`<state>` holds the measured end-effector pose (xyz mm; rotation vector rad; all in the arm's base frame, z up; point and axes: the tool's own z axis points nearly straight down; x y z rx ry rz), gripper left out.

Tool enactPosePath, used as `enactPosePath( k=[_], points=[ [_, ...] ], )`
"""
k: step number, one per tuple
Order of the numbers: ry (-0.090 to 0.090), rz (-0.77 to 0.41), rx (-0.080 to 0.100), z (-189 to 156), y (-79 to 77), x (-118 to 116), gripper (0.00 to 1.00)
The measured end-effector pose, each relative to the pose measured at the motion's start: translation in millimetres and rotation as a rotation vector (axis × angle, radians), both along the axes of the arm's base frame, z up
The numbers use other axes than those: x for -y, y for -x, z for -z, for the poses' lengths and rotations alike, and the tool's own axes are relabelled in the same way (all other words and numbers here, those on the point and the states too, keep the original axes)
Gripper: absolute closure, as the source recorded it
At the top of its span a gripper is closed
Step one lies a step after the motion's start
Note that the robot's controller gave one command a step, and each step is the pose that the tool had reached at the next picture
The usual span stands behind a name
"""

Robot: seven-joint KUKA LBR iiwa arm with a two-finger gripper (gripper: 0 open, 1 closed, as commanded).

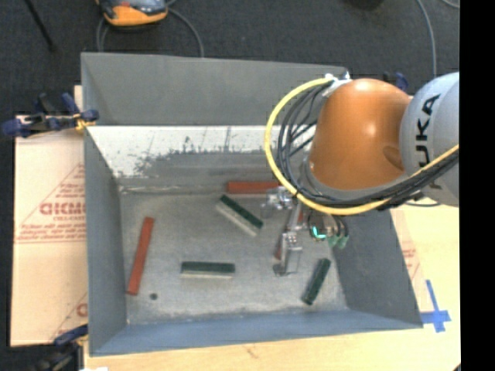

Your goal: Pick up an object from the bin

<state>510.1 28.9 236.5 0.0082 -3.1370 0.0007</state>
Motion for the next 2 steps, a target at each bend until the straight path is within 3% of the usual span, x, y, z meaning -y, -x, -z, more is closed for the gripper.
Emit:
enactPosePath(
  k=[1,2],
  points=[
    [-0.001,0.001,0.008,-4,-1.3,0,0.00],
    [0.000,-0.016,0.016,39,3.4,-5,0.00]
  ],
)
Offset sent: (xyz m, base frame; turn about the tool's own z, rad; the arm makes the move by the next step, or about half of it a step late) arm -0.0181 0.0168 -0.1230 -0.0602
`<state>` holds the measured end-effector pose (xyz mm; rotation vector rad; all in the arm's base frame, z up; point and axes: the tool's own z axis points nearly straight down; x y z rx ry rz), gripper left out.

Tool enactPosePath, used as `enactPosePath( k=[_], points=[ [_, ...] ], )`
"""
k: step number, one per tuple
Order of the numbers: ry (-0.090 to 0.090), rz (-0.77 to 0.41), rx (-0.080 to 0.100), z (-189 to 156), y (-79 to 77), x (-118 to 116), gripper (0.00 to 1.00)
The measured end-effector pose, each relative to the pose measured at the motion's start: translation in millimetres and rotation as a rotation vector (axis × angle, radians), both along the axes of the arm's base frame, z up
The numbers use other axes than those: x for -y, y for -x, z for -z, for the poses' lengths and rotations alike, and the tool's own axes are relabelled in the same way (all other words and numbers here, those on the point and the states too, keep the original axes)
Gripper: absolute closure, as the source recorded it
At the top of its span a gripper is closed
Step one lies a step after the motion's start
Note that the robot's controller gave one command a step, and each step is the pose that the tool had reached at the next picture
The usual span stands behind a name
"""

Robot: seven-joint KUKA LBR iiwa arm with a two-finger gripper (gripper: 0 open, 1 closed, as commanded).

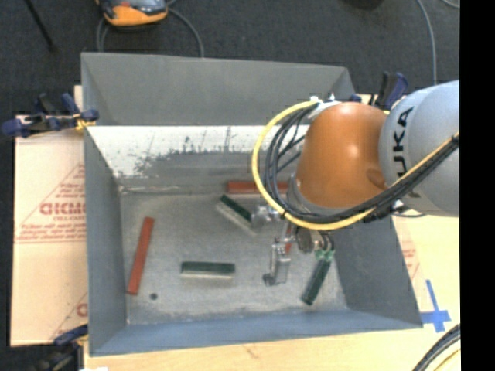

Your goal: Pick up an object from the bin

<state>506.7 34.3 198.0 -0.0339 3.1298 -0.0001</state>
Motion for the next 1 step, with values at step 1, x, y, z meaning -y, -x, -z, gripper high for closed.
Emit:
enactPosePath(
  k=[1],
  points=[
    [-0.001,0.081,-0.008,46.4,16.0,-28.0,0.00]
  ],
)
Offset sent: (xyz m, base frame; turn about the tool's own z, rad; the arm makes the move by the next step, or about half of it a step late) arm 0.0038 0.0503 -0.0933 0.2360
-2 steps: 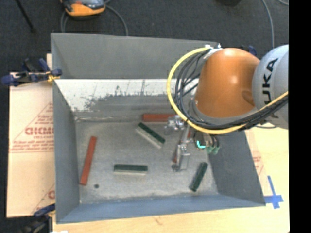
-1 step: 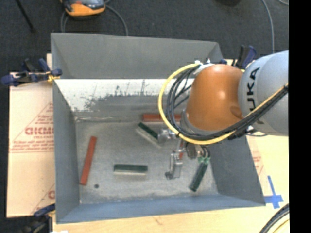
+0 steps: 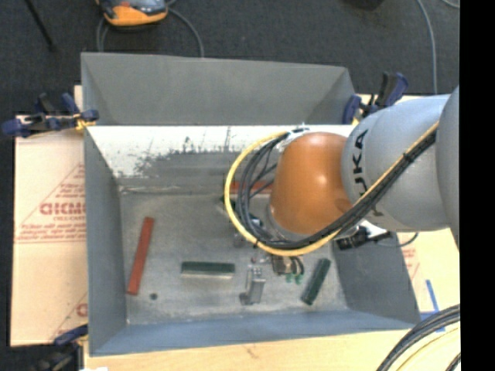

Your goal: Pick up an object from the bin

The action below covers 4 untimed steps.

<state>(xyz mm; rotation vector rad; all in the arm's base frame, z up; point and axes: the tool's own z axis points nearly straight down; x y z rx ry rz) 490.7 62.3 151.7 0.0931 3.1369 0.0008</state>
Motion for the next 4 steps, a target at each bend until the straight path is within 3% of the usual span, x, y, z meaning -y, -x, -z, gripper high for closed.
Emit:
enactPosePath(
  k=[1,2,3,4],
  points=[
    [-0.002,0.152,0.002,42,-18.5,-20,0.00],
    [0.000,-0.064,-0.001,81,-32.5,-14,1.00],
    [0.000,-0.063,0.000,81,-32.5,-14,1.00],
    [0.002,-0.087,0.001,-57,-66.7,14,1.00]
  ],
)
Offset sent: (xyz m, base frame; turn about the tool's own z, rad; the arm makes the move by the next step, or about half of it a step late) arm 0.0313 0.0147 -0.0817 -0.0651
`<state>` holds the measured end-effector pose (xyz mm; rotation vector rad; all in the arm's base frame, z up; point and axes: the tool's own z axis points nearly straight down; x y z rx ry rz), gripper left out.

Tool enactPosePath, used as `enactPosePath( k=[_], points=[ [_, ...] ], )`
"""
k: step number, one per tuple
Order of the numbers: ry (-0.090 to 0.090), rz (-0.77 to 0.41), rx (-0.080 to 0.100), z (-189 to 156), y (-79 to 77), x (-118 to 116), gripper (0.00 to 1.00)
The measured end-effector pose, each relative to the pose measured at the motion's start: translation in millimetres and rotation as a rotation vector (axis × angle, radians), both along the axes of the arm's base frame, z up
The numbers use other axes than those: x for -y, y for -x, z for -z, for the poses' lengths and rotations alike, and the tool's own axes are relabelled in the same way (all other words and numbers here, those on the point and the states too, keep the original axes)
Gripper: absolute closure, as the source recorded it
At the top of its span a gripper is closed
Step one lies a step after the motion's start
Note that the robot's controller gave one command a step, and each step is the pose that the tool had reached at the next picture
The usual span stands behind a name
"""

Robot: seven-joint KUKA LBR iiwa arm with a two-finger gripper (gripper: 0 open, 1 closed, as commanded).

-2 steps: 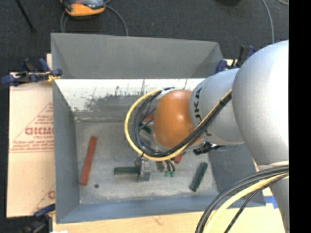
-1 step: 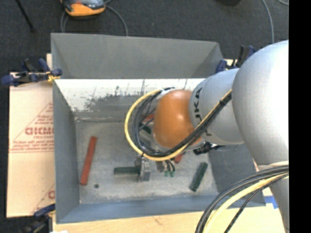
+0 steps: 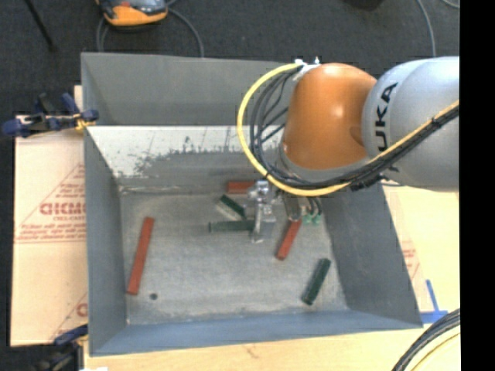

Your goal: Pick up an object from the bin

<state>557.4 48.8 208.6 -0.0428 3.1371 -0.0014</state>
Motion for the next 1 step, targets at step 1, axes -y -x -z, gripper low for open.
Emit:
enactPosePath(
  k=[1],
  points=[
    [0.000,0.000,0.000,0.1,0.1,0.0,1.00]
  ],
)
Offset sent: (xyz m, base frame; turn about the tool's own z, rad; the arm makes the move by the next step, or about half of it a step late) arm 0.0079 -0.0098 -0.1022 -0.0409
